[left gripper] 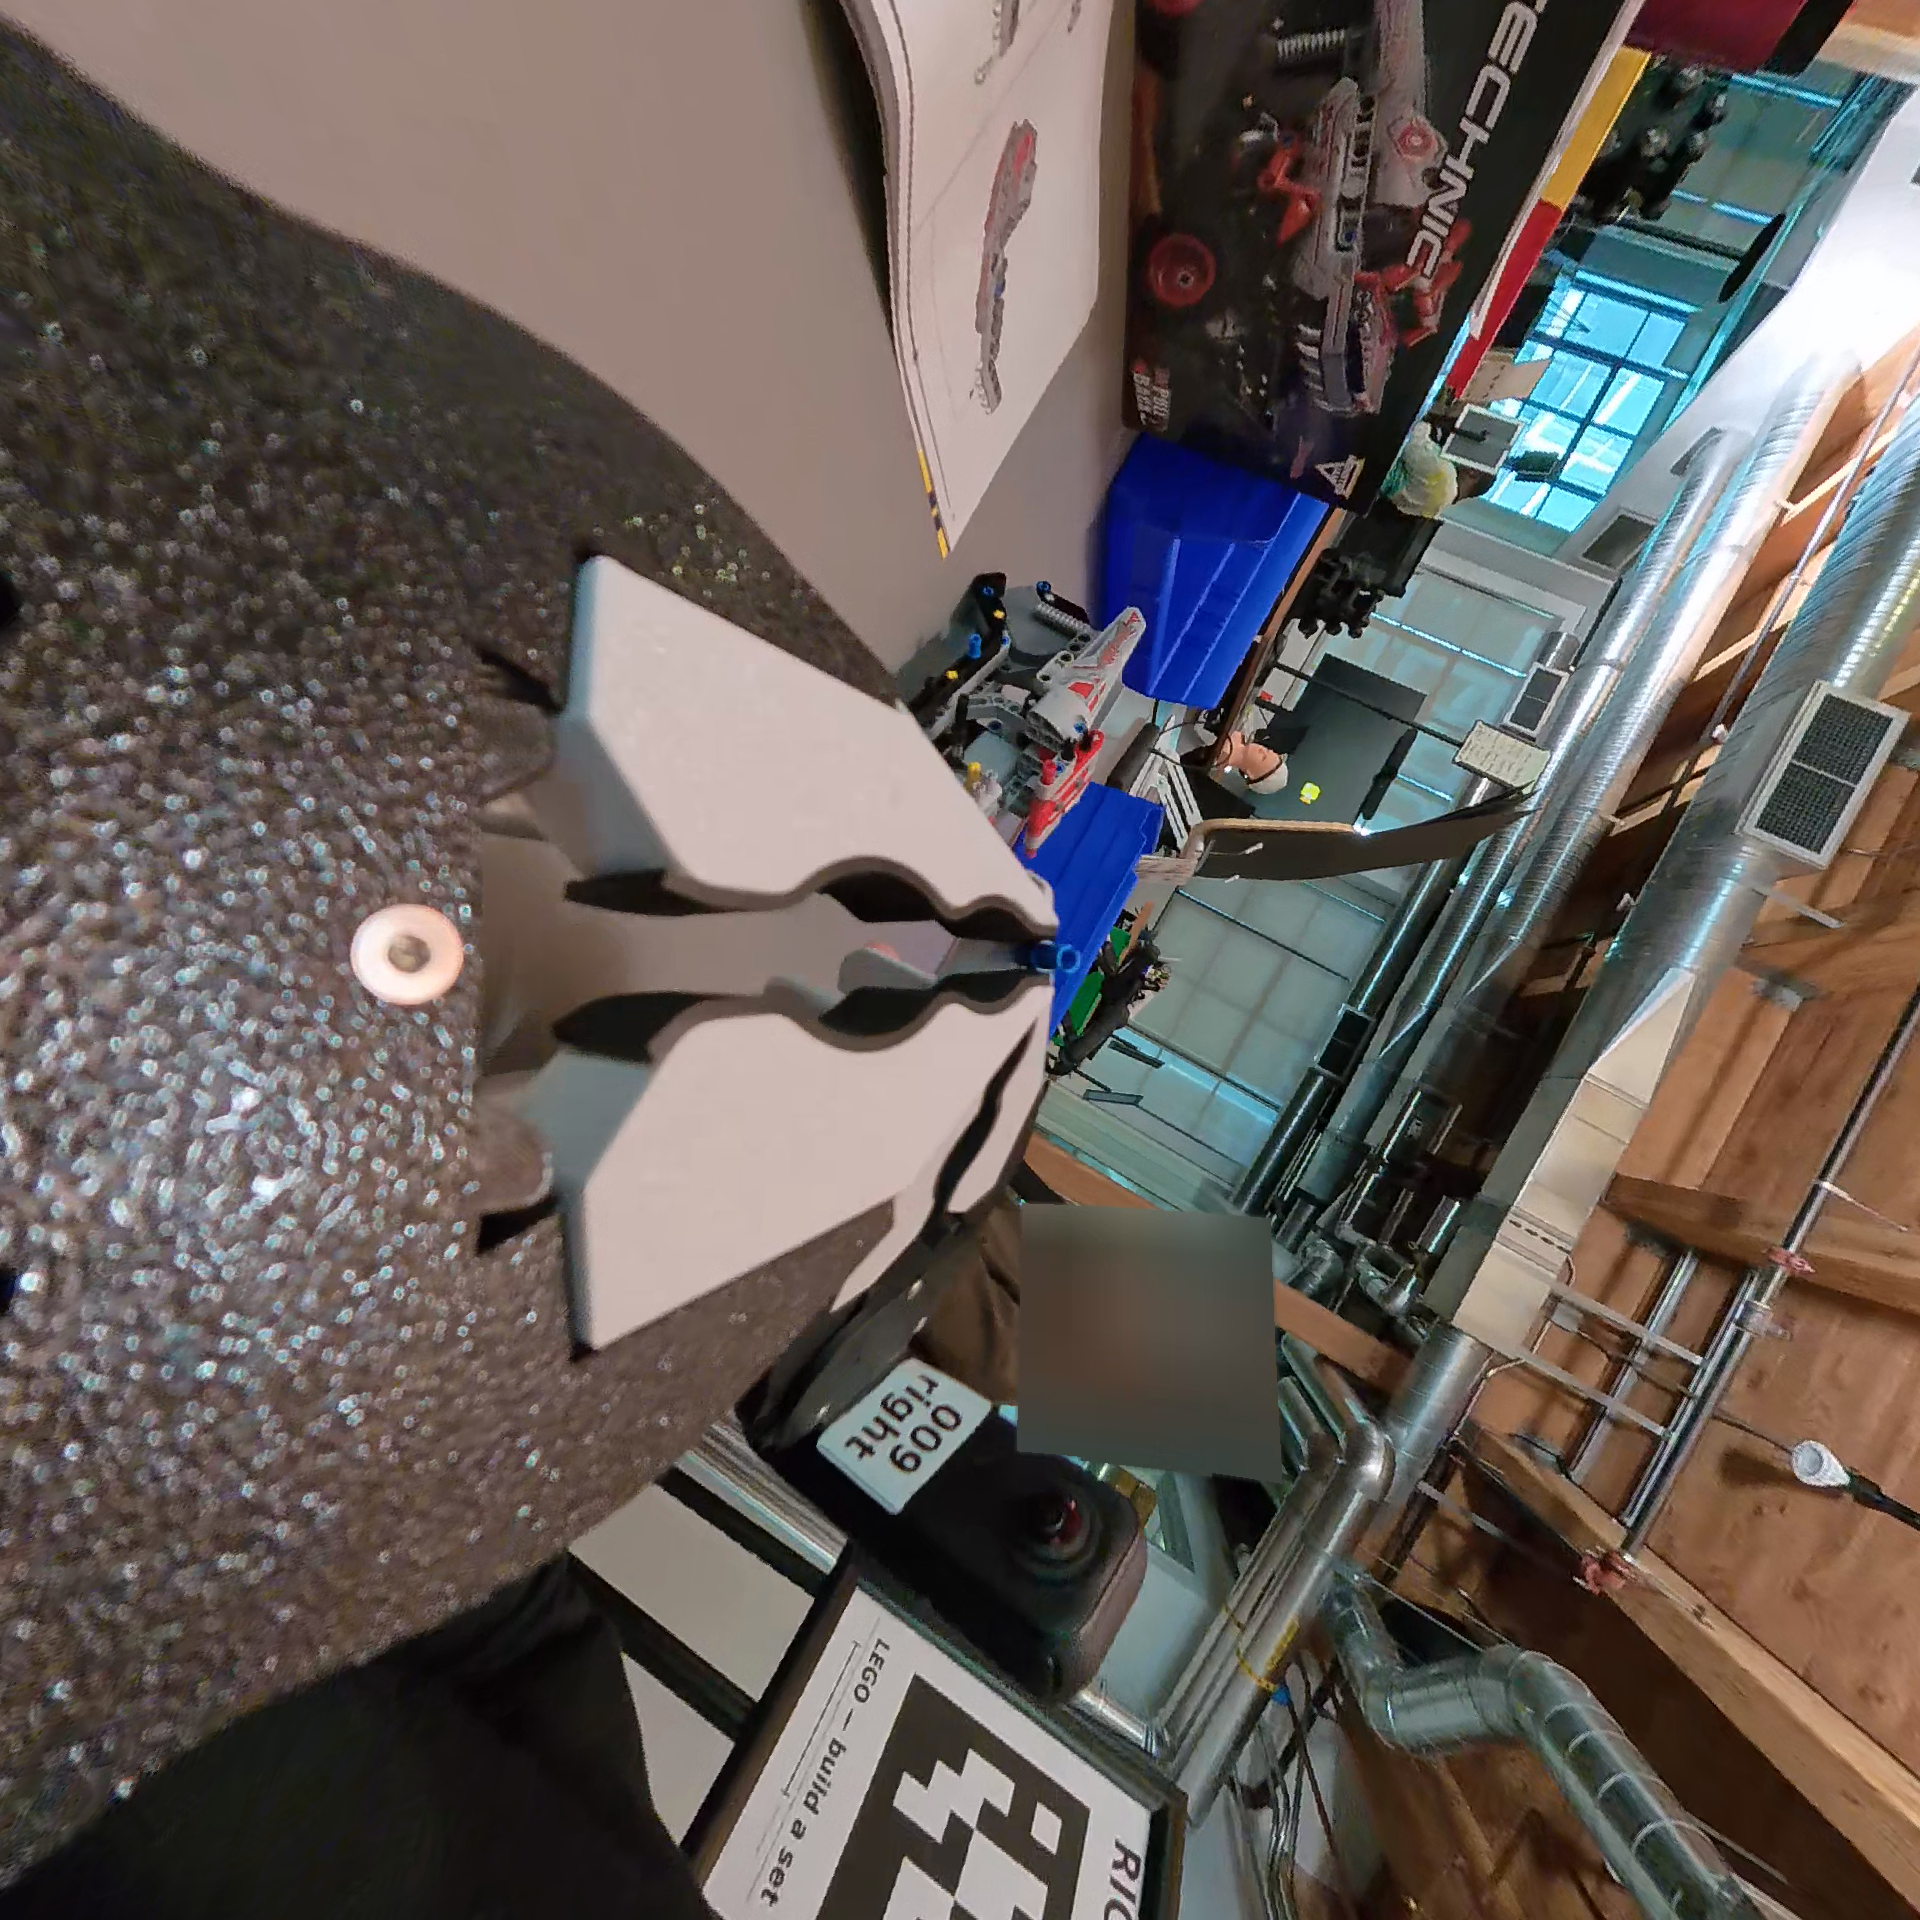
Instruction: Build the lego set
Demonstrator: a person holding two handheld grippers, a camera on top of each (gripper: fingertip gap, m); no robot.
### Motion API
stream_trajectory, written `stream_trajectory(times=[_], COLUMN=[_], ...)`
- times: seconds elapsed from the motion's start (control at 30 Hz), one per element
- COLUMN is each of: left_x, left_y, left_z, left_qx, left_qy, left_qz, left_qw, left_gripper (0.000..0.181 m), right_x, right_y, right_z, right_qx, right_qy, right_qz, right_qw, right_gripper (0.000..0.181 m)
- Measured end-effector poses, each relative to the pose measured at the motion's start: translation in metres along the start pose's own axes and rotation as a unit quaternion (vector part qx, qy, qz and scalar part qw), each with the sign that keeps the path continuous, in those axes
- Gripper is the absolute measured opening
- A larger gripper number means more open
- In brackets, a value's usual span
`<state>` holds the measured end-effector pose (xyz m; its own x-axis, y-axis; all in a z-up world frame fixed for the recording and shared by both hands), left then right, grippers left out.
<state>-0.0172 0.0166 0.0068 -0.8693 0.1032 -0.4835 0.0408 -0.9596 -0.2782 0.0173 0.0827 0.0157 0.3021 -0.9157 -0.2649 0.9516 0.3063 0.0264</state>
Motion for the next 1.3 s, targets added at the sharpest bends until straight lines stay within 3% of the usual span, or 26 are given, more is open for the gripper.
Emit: stream_trajectory(times=[0.13,0.2,0.3,0.5,0.67,0.93,1.3], left_x=[0.003,0.004,0.005,0.003,0.002,0.012,0.018], left_y=[0.000,0.001,0.001,-0.002,-0.002,0.002,0.010], left_z=[0.000,0.002,0.001,0.002,0.007,0.008,0.016], left_qx=[0.015,0.015,0.014,0.008,0.046,0.136,0.159], left_qy=[0.003,0.018,0.036,0.104,0.096,0.054,0.022], left_qz=[0.005,0.009,0.017,0.022,0.030,0.033,0.027], left_qw=[1.000,1.000,0.999,0.994,0.994,0.989,0.987], left_gripper=[0.002,0.001,0.002,0.002,0.002,0.002,0.002], right_x=[0.001,0.003,0.005,0.008,0.006,0.001,0.006], right_y=[0.000,-0.001,-0.002,0.000,0.000,-0.004,-0.007], right_z=[-0.003,-0.002,-0.001,0.001,0.003,-0.007,-0.013], right_qx=[-0.003,-0.016,-0.016,-0.020,-0.015,-0.001,0.003], right_qy=[-0.013,-0.007,0.019,0.099,0.188,0.154,0.127], right_qz=[0.033,0.030,0.018,-0.024,-0.041,0.017,0.048], right_qw=[0.999,0.999,1.000,0.995,0.981,0.988,0.991], right_gripper=[0.000,0.012,0.015,0.011,0.002,0.000,0.000])
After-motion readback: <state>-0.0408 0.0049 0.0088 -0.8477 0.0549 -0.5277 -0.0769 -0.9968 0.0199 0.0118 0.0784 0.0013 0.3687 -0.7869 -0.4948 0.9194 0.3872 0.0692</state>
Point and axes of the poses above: each gripper's, where its closed fingertips meet, y back along the fingers, z out of its top, x = y × z across the jaws, the point moved 6 cm from there along y, back along the fingers, and after that the axes turned 2 degrees about x, right-handed, at the moved point
